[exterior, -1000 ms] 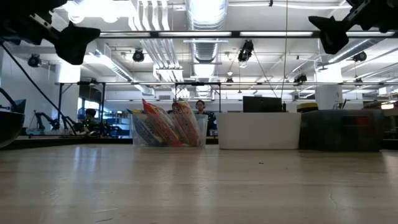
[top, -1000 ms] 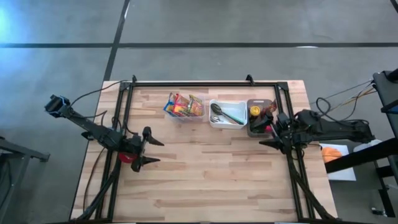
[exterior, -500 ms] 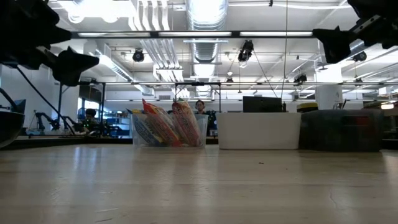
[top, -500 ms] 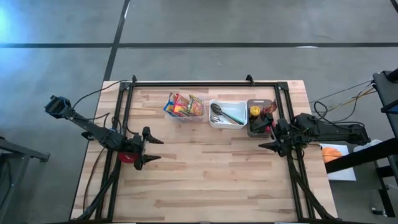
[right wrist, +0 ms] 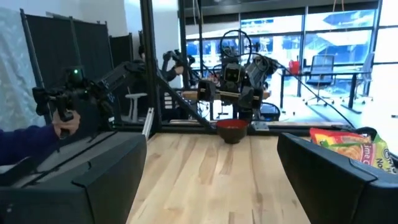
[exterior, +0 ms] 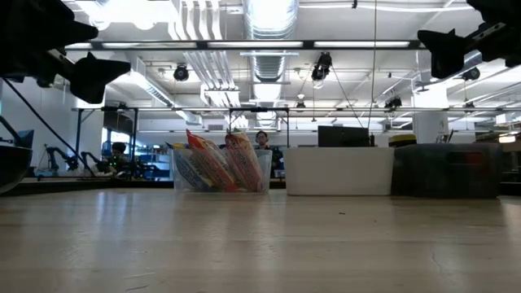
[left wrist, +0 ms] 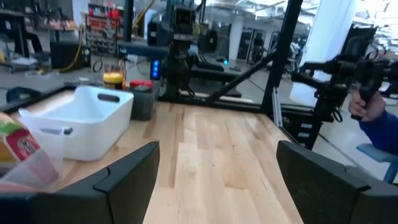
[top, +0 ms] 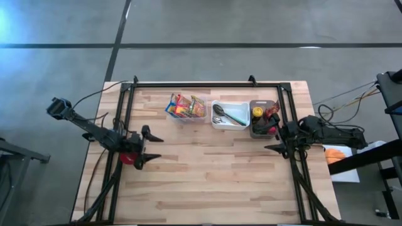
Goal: Pick & Place Food Item
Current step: Return to Home Position
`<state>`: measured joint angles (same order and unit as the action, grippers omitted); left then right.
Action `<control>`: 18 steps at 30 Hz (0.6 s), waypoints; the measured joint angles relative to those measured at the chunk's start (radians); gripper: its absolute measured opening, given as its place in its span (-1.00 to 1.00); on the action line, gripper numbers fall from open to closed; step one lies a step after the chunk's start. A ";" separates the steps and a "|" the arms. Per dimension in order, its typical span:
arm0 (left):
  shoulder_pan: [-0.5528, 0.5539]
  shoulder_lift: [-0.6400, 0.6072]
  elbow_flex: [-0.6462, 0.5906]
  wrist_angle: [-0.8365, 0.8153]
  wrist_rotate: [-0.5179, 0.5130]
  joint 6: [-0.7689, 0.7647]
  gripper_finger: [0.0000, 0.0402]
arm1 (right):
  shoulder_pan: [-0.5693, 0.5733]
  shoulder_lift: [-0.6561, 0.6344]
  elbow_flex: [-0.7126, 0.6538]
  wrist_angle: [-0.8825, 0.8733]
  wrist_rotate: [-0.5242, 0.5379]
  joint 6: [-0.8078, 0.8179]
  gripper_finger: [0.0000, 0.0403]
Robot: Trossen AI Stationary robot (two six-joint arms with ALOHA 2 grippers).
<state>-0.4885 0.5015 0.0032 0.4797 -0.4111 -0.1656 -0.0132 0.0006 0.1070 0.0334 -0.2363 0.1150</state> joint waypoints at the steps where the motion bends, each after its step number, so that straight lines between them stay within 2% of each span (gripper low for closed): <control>1: 0.000 -0.012 0.000 -0.002 -0.001 0.006 0.64 | 0.000 0.000 -0.006 0.000 0.000 -0.003 0.79; 8: 0.000 -0.020 -0.001 -0.051 -0.026 0.007 0.64 | 0.000 0.002 -0.036 0.003 0.000 -0.042 0.79; 13: 0.000 -0.020 -0.001 -0.068 -0.148 -0.015 0.64 | 0.000 0.003 -0.099 0.080 0.001 -0.057 0.79; 18: 0.000 -0.020 -0.001 -0.113 -0.254 -0.021 0.64 | 0.000 0.003 -0.098 0.076 0.000 -0.111 0.79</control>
<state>-0.4889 0.4816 0.0025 0.3669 -0.6647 -0.1864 -0.0132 0.0036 0.0086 0.1095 -0.2363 0.0043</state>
